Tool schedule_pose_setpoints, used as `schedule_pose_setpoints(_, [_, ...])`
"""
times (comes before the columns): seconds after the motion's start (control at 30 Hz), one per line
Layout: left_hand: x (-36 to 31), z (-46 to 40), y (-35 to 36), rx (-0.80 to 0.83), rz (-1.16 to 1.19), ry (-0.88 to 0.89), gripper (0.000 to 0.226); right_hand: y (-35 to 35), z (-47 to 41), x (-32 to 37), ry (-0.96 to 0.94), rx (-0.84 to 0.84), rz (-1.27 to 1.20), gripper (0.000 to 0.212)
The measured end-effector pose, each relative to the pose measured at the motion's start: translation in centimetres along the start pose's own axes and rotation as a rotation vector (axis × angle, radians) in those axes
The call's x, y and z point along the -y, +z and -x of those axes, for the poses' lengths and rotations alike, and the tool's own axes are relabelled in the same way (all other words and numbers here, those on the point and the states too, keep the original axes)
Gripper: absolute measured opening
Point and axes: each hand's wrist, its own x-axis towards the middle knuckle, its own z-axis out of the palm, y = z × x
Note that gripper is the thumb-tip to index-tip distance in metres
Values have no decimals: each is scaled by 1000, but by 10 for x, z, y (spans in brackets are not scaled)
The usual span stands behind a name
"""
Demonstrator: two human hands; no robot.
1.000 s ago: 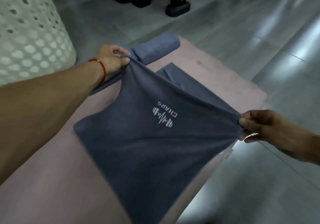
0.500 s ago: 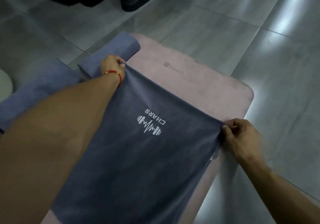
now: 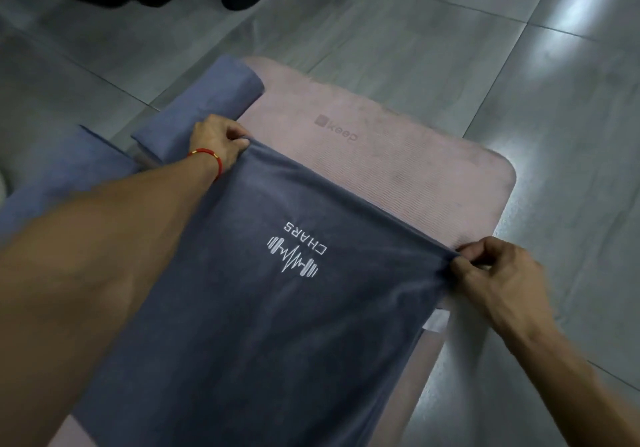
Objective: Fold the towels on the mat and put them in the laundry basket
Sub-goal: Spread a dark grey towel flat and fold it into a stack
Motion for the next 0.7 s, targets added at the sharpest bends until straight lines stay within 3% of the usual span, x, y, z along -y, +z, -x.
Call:
schedule_pose_setpoints(0.2, [3, -6, -18, 70, -105, 196, 16, -10, -1, 4, 10, 60, 16, 12])
schedule_pose_setpoints(0.4, [-1, -4, -9, 108, -174, 198, 16, -3, -7, -5, -115, 74, 154, 18])
schedule_pose_setpoints(0.7, [-10, -3, -1, 164, -385, 308, 20, 3, -11, 3, -198, 90, 417, 6])
